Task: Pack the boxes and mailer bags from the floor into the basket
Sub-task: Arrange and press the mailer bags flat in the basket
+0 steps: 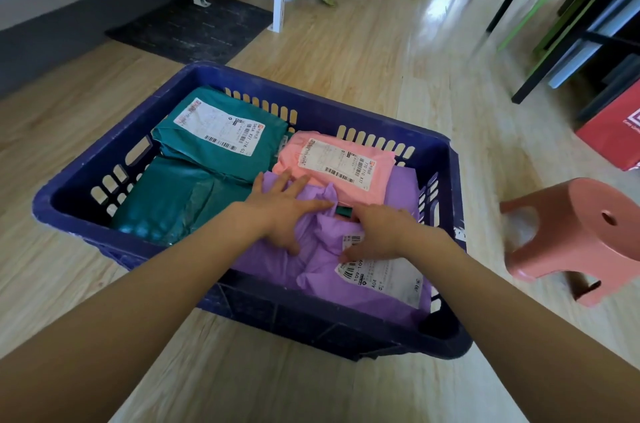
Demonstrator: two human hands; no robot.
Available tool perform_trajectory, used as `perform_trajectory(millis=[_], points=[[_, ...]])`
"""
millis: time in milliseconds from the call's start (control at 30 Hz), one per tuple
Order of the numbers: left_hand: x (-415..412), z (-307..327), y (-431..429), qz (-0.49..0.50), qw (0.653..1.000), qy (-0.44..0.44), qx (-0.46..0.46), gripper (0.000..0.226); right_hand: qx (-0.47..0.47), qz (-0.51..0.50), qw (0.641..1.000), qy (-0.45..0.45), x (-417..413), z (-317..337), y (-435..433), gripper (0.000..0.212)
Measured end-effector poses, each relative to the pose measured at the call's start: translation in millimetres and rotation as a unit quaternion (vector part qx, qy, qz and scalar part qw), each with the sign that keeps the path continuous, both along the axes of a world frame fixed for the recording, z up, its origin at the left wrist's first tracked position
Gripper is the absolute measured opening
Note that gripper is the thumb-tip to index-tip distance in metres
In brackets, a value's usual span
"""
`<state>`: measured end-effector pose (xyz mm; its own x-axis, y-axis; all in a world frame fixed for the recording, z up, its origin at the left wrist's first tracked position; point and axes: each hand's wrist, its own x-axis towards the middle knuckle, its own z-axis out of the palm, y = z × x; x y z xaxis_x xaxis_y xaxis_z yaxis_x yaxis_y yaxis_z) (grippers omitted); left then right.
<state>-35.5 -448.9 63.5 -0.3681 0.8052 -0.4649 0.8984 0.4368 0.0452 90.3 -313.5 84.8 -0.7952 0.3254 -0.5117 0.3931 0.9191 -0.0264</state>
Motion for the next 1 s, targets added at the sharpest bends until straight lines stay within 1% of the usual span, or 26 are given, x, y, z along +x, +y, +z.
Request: perform_trajectory(millis=[33, 100, 133, 167, 200, 233, 267, 300, 333, 433, 467, 533, 567, 633, 667, 700, 733, 767, 800, 833, 867, 900, 933, 967, 1000], points=[[-0.4, -0.3, 0.2, 0.000, 1.000, -0.004, 0.004, 0.097, -0.020, -0.010, 1.000, -0.003, 0.4, 5.2, 2.5, 0.063], [0.3, 2.0, 0.7, 0.011, 0.999, -0.027, 0.040, 0.091, -0.135, -0.064, 0.989, 0.010, 3.1, 14.8, 9.1, 0.051], [0.1, 3.1, 0.5, 0.027, 0.995, -0.053, 0.084, 0.081, -0.197, -0.097, 0.975, 0.022, 5.0, 19.9, 11.9, 0.047], [-0.8, 4.6, 0.0, 0.051, 0.983, -0.093, 0.147, 0.067, -0.239, -0.127, 0.962, 0.041, 6.4, 24.0, 15.0, 0.044], [-1.8, 7.2, -0.7, 0.082, 0.961, -0.142, 0.223, 0.051, -0.265, -0.156, 0.949, 0.066, 7.7, 28.0, 17.9, 0.041], [-3.0, 10.2, -1.3, 0.120, 0.931, -0.189, 0.290, 0.038, -0.283, -0.191, 0.935, 0.097, 8.3, 30.1, 21.3, 0.040], [-3.6, 13.4, -1.7, 0.160, 0.902, -0.224, 0.334, 0.032, -0.295, -0.227, 0.919, 0.130, 8.4, 31.0, 24.9, 0.041], [-3.7, 16.3, -1.5, 0.195, 0.882, -0.240, 0.357, 0.031, -0.300, -0.257, 0.905, 0.158, 8.1, 31.0, 28.2, 0.043], [-3.2, 18.5, -1.3, 0.215, 0.874, -0.238, 0.366, 0.034, -0.298, -0.280, 0.896, 0.175, 7.4, 30.1, 31.2, 0.045], [2.2, 20.1, 2.0, 0.208, 0.882, -0.217, 0.364, 0.037, -0.290, -0.343, 0.869, 0.208, 6.3, 30.3, 33.5, 0.044], [5.3, 20.4, 3.9, 0.204, 0.881, -0.219, 0.367, 0.042, -0.295, -0.367, 0.852, 0.227, 6.2, 30.5, 33.9, 0.041], [10.2, 20.0, 9.5, 0.212, 0.869, -0.235, 0.381, 0.061, -0.316, -0.421, 0.810, 0.260, 7.5, 32.2, 33.1, 0.030], [11.5, 18.5, 12.9, 0.218, 0.859, -0.246, 0.392, 0.067, -0.338, -0.448, 0.785, 0.260, 8.8, 33.1, 33.0, 0.027], [13.8, 16.1, 19.3, 0.227, 0.835, -0.286, 0.411, 0.070, -0.386, -0.498, 0.740, 0.235, 12.2, 34.0, 31.9, 0.028], [14.7, 14.9, 21.4, 0.223, 0.825, -0.307, 0.418, 0.069, -0.392, -0.505, 0.736, 0.223, 13.8, 31.4, 33.4, 0.031], [15.3, 13.6, 22.7, 0.211, 0.823, -0.320, 0.419, 0.067, -0.377, -0.491, 0.755, 0.217, 15.1, 29.9, 35.9, 0.034], [16.3, 12.9, 22.9, 0.194, 0.829, -0.324, 0.412, 0.066, -0.346, -0.467, 0.785, 0.214, 14.9, 29.0, 38.6, 0.038], [17.5, 12.2, 22.0, 0.177, 0.839, -0.322, 0.400, 0.065, -0.315, -0.445, 0.811, 0.214, 14.4, 29.5, 39.7, 0.047], [18.6, 11.2, 20.9, 0.163, 0.850, -0.318, 0.387, 0.064, -0.289, -0.433, 0.828, 0.211, 13.5, 29.7, 40.1, 0.063], [19.6, 10.3, 19.9, 0.151, 0.862, -0.306, 0.375, 0.061, -0.268, -0.430, 0.837, 0.208, 12.2, 28.7, 40.6, 0.086], [20.2, 9.7, 19.1, 0.141, 0.877, -0.281, 0.364, 0.057, -0.230, -0.419, 0.852, 0.215, 11.3, 27.7, 40.6, 0.107], [20.9, 9.6, 18.7, 0.134, 0.892, -0.249, 0.353, 0.053, -0.173, -0.387, 0.876, 0.229, 11.1, 28.4, 38.9, 0.122], [22.0, 10.9, 18.6, 0.131, 0.904, -0.218, 0.344, 0.049, -0.114, -0.336, 0.901, 0.250, 11.1, 28.6, 36.9, 0.126], [23.7, 13.0, 18.8, 0.129, 0.914, -0.190, 0.335, 0.046, -0.058, -0.270, 0.923, 0.267, 11.8, 28.9, 33.6, 0.124], [26.4, 16.1, 19.0, 0.129, 0.923, -0.166, 0.323, 0.044, -0.014, -0.205, 0.941, 0.271, 12.3, 27.4, 31.3, 0.116]])
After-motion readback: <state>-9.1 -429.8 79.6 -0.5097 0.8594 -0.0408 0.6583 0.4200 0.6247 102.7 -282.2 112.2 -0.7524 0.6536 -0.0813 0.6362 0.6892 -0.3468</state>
